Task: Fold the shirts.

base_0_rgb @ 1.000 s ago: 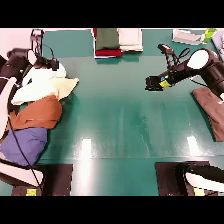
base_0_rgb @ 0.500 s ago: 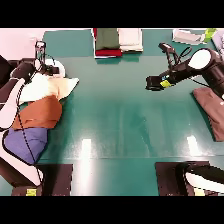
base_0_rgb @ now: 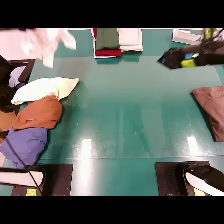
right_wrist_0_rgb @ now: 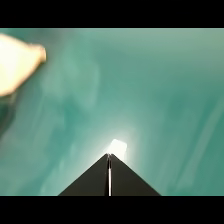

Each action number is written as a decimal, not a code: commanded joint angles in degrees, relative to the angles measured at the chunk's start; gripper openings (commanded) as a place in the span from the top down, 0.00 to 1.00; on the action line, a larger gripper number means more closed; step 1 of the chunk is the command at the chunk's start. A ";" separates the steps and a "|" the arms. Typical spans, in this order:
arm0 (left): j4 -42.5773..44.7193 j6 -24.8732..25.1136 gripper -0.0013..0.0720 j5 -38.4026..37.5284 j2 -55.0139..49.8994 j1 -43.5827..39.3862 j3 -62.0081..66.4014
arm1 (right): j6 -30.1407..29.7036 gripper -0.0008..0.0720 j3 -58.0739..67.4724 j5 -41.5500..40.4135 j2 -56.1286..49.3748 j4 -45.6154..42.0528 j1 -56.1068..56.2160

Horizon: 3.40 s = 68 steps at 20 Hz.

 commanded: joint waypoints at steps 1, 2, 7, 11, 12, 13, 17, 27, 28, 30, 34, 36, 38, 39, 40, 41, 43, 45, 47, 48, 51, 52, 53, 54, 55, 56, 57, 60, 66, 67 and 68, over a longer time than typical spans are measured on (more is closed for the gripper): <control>-6.08 5.44 0.94 -8.72 11.45 -6.05 2.05 | 0.02 0.96 7.17 -0.61 2.99 -4.61 0.00; -8.79 7.41 0.94 -12.22 13.25 -8.50 2.05 | 0.02 0.96 8.57 -0.57 3.56 -5.62 0.00; -12.17 10.12 0.94 -22.53 13.79 -24.15 -3.58 | 0.02 0.96 10.58 -0.59 6.43 -6.95 0.00; -12.17 10.05 0.94 -21.73 13.77 -34.05 -20.74 | 0.04 0.96 10.58 -0.28 6.51 -6.84 0.02; -12.20 9.84 0.94 -20.87 13.77 -35.41 -25.14 | 0.04 0.96 10.58 -0.07 6.29 -6.75 0.02; -12.24 9.68 0.94 -19.17 13.77 -36.46 -29.70 | 0.04 0.96 10.54 0.26 6.01 -6.51 0.02; -17.53 6.56 0.18 -11.47 13.77 -36.63 -39.69 | 0.04 0.96 10.47 3.10 4.04 -6.45 0.02; -15.19 1.20 0.17 -23.26 11.15 -15.65 -40.30 | 0.04 0.96 10.47 5.38 1.64 -6.49 0.02; -16.39 1.62 0.17 -23.02 10.67 -16.26 -41.90 | 0.04 0.96 10.47 5.31 1.62 -6.54 0.02; -18.05 3.45 0.17 -20.52 9.16 -18.27 -45.46 | 0.04 0.96 10.47 5.22 1.57 -6.54 0.02; -18.08 4.11 0.18 -19.39 3.17 -21.11 -48.22 | 0.04 0.96 10.47 5.29 1.46 -6.54 0.02; -18.08 4.09 0.45 -18.93 0.59 -21.29 -48.22 | 0.04 0.96 10.47 6.03 1.18 -6.54 0.02; -17.25 4.11 0.93 -18.67 0.55 -21.29 -47.78 | 0.09 0.96 10.47 9.01 -0.04 -6.54 0.02; -16.76 4.11 0.93 -18.84 0.72 -21.29 -46.84 | 0.09 0.96 10.47 11.41 -1.16 -6.56 0.02; -16.13 4.11 0.94 -18.93 1.22 -21.29 -45.83 | 0.59 0.96 10.45 14.56 -2.75 -6.60 0.02; -15.87 4.11 0.94 -18.78 1.99 -21.29 -44.98 | 1.84 0.96 10.38 18.08 -4.63 -6.64 0.02; -15.67 4.11 0.94 -18.49 3.39 -21.29 -43.23 | 3.65 0.96 6.56 20.70 -7.48 -6.45 0.20; -15.63 4.11 0.94 -18.58 3.91 -21.29 -42.40 | 5.05 0.96 -1.55 19.17 -9.14 -6.45 1.53; -15.63 4.11 0.94 -18.99 3.96 -21.29 -42.40 | 6.84 0.82 -10.45 16.04 -10.75 -5.77 4.20; -15.65 4.11 0.94 -18.97 3.96 -21.29 -42.40 | 6.95 0.42 -14.53 14.64 -12.17 -3.76 5.75; -15.67 4.11 0.94 -18.84 3.96 -21.29 -42.40 | 8.50 0.27 -22.10 8.96 -17.53 -0.61 10.05; -15.67 4.09 0.94 -18.93 3.96 -21.29 -42.40 | 9.09 0.30 -23.34 6.45 -19.10 -0.46 11.13; -15.67 4.09 0.94 -18.99 3.96 -21.29 -42.40 | 9.73 0.34 -24.11 4.04 -20.48 -0.37 11.89; -15.69 4.09 0.94 -18.97 3.96 -21.29 -42.40 | 10.08 0.34 -24.41 1.92 -21.88 -0.37 12.44; -15.69 4.09 0.94 -18.99 3.96 -21.29 -42.40 | 10.51 0.36 -24.41 0.55 -23.17 -0.35 12.74; -15.78 4.07 0.94 -18.99 3.96 -21.29 -42.40 | 10.82 0.38 -24.41 -0.72 -24.15 -0.35 13.00; -15.80 4.04 0.94 -18.91 3.96 -21.29 -42.40 | 11.04 0.38 -24.41 -2.23 -25.07 -0.04 13.09; -16.06 3.61 0.94 -18.23 3.96 -21.31 -42.38 | 10.97 0.38 -24.41 -6.95 -26.69 3.78 13.22; -16.22 3.61 0.94 -18.12 3.96 -21.29 -42.38 | 10.29 0.96 -24.41 -13.35 -26.97 3.98 13.22; -16.20 3.61 0.94 -18.34 4.11 -21.29 -42.34 | 9.75 0.97 -24.39 -13.77 -26.05 3.63 13.18; -15.82 3.61 0.94 -18.64 4.85 -21.29 -41.92 | 9.09 0.97 -24.39 -13.88 -24.48 3.41 12.70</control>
